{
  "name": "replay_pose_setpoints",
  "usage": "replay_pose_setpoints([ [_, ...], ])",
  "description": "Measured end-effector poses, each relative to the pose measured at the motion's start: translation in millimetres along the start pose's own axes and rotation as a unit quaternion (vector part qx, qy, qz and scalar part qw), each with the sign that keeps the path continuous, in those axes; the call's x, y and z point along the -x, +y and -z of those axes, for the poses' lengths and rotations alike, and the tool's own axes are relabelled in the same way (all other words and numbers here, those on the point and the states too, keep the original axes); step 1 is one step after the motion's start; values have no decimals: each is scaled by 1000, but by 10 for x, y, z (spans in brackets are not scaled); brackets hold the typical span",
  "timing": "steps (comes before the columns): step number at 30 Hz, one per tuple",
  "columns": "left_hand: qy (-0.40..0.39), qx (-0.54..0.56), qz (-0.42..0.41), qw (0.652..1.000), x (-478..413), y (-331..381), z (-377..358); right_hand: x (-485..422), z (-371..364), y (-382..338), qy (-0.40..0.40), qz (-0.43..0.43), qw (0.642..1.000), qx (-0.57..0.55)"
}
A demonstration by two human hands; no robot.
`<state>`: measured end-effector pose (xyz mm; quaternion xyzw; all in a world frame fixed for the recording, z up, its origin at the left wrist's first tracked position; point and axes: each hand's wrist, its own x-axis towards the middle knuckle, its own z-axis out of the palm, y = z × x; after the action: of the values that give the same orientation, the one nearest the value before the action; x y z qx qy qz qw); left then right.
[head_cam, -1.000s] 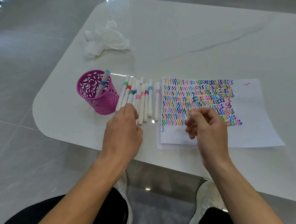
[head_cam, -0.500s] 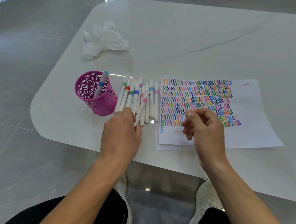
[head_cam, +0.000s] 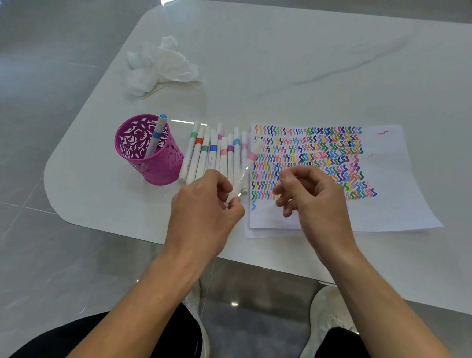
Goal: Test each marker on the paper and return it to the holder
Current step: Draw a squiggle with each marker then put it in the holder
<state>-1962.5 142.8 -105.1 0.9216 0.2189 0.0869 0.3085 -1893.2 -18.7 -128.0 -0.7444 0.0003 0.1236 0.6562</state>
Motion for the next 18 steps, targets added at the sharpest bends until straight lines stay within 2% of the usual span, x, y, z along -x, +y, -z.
replay_pose_setpoints([
  [10,-67,64,-82,992,69,175,-93,32,232,-83,-22,-1,1000,19],
  [14,-101,105,-73,987,141,276,-172,60,320,-99,-34,19,998,47],
  [18,-130,146,-55,979,138,365,-211,23,408,-154,-29,3,1000,-1],
])
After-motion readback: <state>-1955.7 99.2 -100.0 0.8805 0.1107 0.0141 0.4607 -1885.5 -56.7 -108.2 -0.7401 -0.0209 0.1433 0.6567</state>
